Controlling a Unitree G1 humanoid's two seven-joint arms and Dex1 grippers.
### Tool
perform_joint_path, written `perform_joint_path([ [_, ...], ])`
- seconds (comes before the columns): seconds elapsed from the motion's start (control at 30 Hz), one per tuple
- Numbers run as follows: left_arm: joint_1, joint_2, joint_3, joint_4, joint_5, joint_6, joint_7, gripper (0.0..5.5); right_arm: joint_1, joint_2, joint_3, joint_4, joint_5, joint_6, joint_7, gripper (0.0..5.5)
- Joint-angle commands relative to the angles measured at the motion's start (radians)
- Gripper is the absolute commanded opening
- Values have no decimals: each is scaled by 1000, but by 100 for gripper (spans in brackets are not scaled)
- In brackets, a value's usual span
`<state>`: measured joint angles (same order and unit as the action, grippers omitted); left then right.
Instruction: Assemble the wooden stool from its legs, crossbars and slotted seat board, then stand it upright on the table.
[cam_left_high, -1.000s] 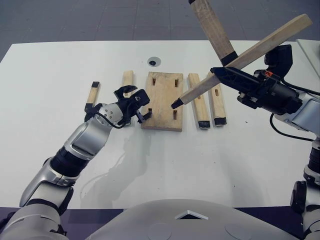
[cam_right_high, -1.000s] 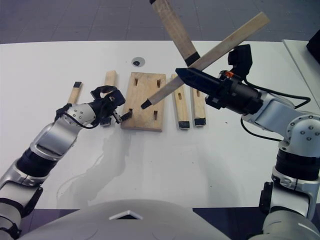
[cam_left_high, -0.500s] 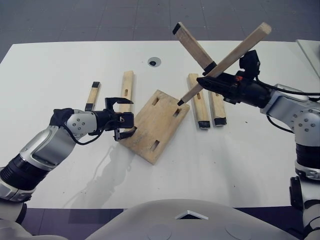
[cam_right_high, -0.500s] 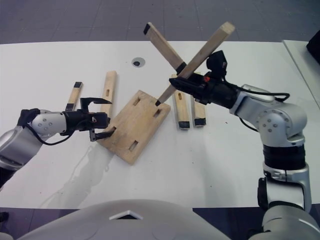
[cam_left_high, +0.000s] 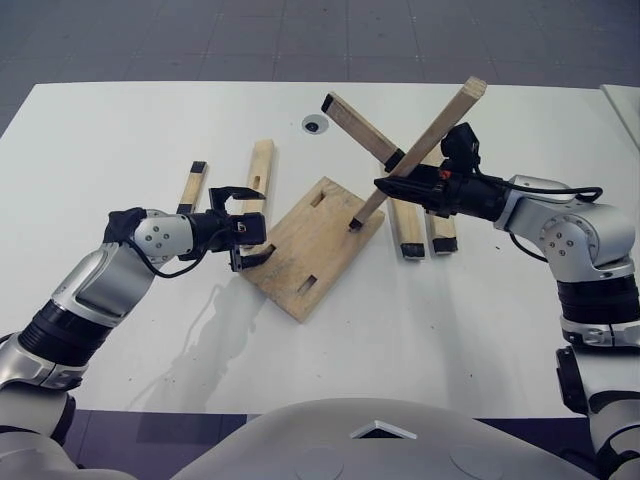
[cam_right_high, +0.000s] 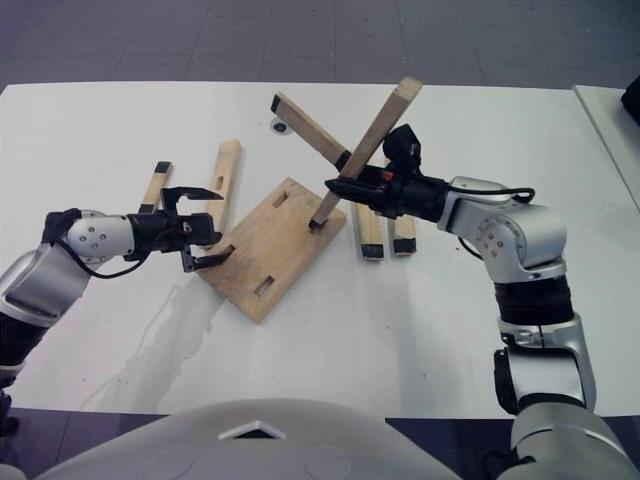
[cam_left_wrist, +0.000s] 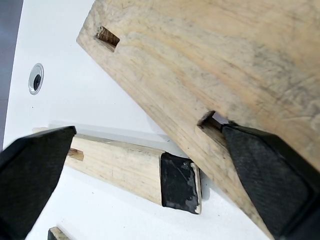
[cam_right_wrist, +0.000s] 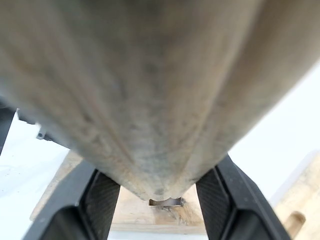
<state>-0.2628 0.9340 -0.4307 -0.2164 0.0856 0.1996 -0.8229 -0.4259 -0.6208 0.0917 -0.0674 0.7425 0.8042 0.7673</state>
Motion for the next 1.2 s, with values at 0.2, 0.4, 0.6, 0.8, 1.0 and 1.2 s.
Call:
perform_joint_path([
  [0.2, 86, -24, -56, 87, 84, 34, -37, 540, 34, -17, 41, 17, -89, 16, 67, 205],
  [0.4, 100, -26, -45, 93, 90, 33, -35, 540, 32, -43, 17, 51, -119, 19, 81, 204],
  [0.6, 109, -39, -41, 80, 95, 41, -36, 540, 27, -35, 36, 108, -185, 53, 10, 204],
  [0.8, 111, -58, -33, 56, 101, 62, -35, 540, 63, -16, 96, 62, -248, 80, -111, 204],
  [1.0, 107, -91, -30, 8, 94, 105, -29, 540, 145, 11, 203, 41, -342, -26, -161, 204],
  [1.2, 108, -112, -23, 7, 106, 114, -28, 540, 178, 30, 251, 259, -437, -179, -164, 204],
])
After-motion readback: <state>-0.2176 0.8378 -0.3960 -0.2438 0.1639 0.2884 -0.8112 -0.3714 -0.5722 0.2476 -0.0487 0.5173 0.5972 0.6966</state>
